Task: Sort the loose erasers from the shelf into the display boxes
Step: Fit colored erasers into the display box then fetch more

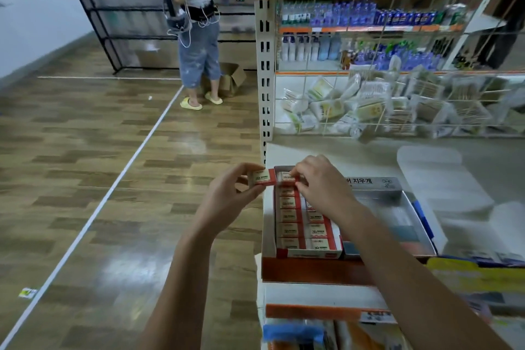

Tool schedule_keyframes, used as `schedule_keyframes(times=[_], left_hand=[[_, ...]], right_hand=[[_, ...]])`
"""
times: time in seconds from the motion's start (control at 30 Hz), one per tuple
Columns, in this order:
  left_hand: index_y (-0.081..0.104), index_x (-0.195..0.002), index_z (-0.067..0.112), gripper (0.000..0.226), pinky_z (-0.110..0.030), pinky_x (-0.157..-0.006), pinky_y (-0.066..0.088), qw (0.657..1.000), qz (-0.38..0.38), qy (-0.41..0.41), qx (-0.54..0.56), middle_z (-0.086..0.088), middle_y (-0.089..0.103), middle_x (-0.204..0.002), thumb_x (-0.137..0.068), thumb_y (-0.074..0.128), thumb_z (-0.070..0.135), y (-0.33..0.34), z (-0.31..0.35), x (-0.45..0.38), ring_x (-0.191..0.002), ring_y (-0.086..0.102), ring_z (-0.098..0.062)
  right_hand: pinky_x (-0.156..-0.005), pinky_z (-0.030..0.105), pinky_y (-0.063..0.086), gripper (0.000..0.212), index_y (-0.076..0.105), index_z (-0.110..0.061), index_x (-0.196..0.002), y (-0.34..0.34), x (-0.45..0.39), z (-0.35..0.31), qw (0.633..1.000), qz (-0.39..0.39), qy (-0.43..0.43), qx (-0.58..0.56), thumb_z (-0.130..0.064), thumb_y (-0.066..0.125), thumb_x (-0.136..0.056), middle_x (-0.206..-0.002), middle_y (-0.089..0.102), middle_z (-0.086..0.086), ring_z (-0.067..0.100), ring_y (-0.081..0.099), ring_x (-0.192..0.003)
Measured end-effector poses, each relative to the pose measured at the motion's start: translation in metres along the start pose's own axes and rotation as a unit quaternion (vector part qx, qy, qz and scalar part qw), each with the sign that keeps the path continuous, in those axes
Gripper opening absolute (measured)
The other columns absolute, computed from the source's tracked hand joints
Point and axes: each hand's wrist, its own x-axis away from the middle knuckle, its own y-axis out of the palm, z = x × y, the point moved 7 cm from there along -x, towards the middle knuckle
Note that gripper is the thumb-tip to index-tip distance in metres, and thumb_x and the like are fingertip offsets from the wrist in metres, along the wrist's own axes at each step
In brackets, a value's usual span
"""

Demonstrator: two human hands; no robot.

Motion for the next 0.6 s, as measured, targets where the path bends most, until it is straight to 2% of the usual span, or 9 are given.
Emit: schedule_keyframes(times=[0.13, 0.27, 0.37, 0.43, 0.5, 0.6], left_hand=[[0.054, -0.095, 0.051, 0.032, -0.017, -0.075, 0.045, 1.0, -0.01, 0.003, -0.026, 0.024, 0.051, -0.101, -0.077, 0.07, 0.031, 0.009, 0.002, -0.005, -0.09, 0.053, 0.004], [0.062, -0.111, 0.035, 0.035, -0.012, -0.075, 0.038, 0.993, -0.035, 0.032, -0.109, 0.024, 0.044, -0.098, -0.077, 0.071, 0.035, 0.025, 0.011, -0.009, -0.091, 0.047, -0.001], [0.059, -0.118, 0.031, 0.038, -0.027, -0.088, 0.044, 0.979, -0.071, 0.062, -0.178, 0.01, 0.051, -0.108, -0.081, 0.067, 0.033, 0.041, 0.022, -0.015, -0.101, 0.048, -0.011], [0.056, -0.123, 0.032, 0.04, -0.035, -0.094, 0.042, 0.965, -0.086, 0.069, -0.237, 0.005, 0.054, -0.115, -0.084, 0.063, 0.035, 0.052, 0.028, -0.021, -0.107, 0.046, -0.014], [0.054, -0.125, 0.032, 0.04, -0.037, -0.096, 0.039, 0.952, -0.085, 0.082, -0.284, 0.003, 0.055, -0.117, -0.086, 0.06, 0.037, 0.06, 0.032, -0.027, -0.11, 0.044, -0.017], [0.054, -0.123, 0.03, 0.038, -0.035, -0.093, 0.036, 0.945, -0.069, 0.097, -0.303, 0.004, 0.058, -0.115, -0.087, 0.059, 0.041, 0.067, 0.035, -0.034, -0.108, 0.044, -0.018]], right_hand=[[-0.091, 0.029, 0.04, 0.022, 0.06, -0.015, -0.111, 0.0, -0.001, -0.004, 1.0, 0.01, 0.011, 0.012, -0.019, 0.054, -0.091, -0.112, 0.056, 0.0, 0.018, 0.044, -0.108], [-0.094, 0.024, 0.037, 0.023, 0.06, -0.018, -0.112, -0.009, 0.003, -0.002, 0.999, 0.023, 0.024, -0.008, -0.018, 0.056, -0.09, -0.113, 0.055, -0.003, 0.014, 0.044, -0.111], [-0.091, 0.019, 0.031, 0.024, 0.06, -0.02, -0.112, -0.026, 0.019, 0.012, 0.995, 0.067, 0.074, -0.014, -0.02, 0.059, -0.088, -0.111, 0.056, -0.006, 0.011, 0.046, -0.11], [-0.087, 0.02, 0.033, 0.024, 0.059, -0.018, -0.111, -0.035, 0.034, 0.024, 0.989, 0.083, 0.123, -0.013, -0.022, 0.06, -0.088, -0.108, 0.057, -0.005, 0.012, 0.048, -0.107], [-0.082, 0.02, 0.035, 0.026, 0.057, -0.017, -0.112, -0.035, 0.048, 0.035, 0.982, 0.061, 0.178, -0.018, -0.029, 0.058, -0.089, -0.108, 0.057, -0.003, 0.011, 0.048, -0.103], [-0.076, 0.02, 0.039, 0.031, 0.055, -0.017, -0.112, -0.023, 0.064, 0.043, 0.971, -0.013, 0.235, -0.032, -0.039, 0.052, -0.091, -0.104, 0.057, -0.004, 0.008, 0.052, -0.094]])
